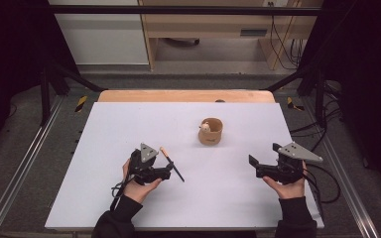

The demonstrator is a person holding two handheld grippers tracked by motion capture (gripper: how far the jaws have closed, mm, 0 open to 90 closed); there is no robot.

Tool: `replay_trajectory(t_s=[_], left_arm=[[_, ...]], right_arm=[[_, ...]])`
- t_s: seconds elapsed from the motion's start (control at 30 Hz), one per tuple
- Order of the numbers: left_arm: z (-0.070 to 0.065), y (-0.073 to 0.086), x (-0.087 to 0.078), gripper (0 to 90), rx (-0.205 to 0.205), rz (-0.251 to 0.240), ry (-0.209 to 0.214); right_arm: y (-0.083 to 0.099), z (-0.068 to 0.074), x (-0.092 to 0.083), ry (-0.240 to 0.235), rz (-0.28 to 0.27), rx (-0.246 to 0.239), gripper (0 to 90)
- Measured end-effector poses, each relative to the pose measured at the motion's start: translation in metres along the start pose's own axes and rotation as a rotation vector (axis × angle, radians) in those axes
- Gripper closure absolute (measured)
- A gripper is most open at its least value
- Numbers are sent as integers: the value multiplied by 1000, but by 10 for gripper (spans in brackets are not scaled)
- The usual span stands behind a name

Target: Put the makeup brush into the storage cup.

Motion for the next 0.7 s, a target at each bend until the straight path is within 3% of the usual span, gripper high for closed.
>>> replay_trajectory(t_s=[0.43, 0.7], left_arm=[[-9, 6, 18, 273, 6, 41, -30], [-11, 9, 26, 337, 0, 70, -26]], right_arm=[[1, 1, 1, -2, 6, -6, 63], [1, 1, 2, -1, 8, -4, 64]])
Point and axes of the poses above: each handheld gripper's, and its own axes: x roughly forward along the jaws, y roughly out of its underside, z roughly to its left, the point moved 5 cm from there along x, roughly forward along the jaws
